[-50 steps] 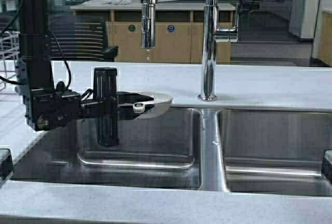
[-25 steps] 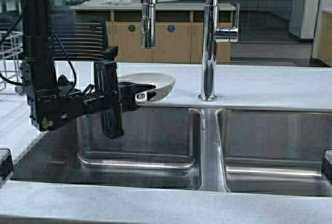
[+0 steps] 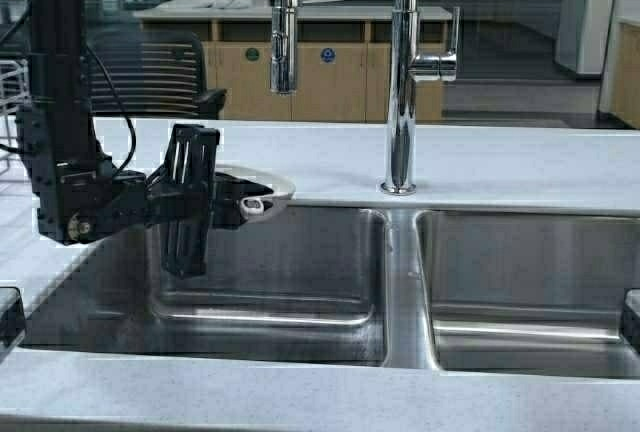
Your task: Wash the pan
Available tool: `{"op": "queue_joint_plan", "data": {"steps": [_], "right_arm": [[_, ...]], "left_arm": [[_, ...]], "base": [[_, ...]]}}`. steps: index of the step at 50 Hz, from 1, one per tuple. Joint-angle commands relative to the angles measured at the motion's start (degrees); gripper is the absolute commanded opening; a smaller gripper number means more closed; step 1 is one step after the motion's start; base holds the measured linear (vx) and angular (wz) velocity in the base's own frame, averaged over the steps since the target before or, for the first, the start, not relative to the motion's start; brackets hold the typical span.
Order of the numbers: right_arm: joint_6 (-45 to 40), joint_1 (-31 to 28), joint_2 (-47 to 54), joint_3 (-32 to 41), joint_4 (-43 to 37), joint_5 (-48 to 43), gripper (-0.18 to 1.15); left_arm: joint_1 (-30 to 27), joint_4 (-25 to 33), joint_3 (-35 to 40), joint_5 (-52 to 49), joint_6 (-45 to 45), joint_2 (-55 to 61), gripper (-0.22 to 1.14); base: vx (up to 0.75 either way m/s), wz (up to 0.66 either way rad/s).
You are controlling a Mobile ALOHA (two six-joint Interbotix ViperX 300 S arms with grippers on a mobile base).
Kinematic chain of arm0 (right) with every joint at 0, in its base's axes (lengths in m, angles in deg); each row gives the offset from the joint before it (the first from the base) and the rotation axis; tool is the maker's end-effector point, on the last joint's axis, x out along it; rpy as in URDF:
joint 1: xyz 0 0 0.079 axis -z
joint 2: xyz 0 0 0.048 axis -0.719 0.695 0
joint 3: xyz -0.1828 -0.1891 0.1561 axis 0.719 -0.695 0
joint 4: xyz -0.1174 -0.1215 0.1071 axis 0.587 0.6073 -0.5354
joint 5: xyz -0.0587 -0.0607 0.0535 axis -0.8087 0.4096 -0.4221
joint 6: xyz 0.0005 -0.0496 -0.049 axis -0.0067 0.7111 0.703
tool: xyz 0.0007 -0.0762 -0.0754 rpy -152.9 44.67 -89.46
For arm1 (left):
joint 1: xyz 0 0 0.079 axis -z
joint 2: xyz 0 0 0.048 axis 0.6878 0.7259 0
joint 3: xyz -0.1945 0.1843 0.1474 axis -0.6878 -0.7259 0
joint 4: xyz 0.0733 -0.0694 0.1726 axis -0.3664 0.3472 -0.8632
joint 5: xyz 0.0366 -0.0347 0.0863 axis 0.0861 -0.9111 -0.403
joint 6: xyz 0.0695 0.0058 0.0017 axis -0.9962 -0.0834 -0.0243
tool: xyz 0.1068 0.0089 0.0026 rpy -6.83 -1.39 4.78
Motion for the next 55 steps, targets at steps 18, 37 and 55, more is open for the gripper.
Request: {"op": "queue_joint_plan", "data": {"steps": [18, 37, 55], "right_arm": [[0.0, 0.1, -8.7, -6.4, -0.2, 2.2, 0.05], [0.0, 0.1, -17.3, -12.6, 0.0, 3.3, 0.05], [-0.1, 0.1, -18.8, -12.7, 0.0, 3.3, 0.05]], "left_arm": [[0.5, -6.5, 1.1, 2.3, 6.2, -5.4, 0.02], [1.0, -2.7, -3.8, 6.5, 3.3, -5.5, 0.02], [1.1, -2.0, -7.8, -27.0, -5.3, -21.1, 0.02]], "base": [[0.0, 0.01], [-0.01, -0.01], [-0.02, -0.01]]}}
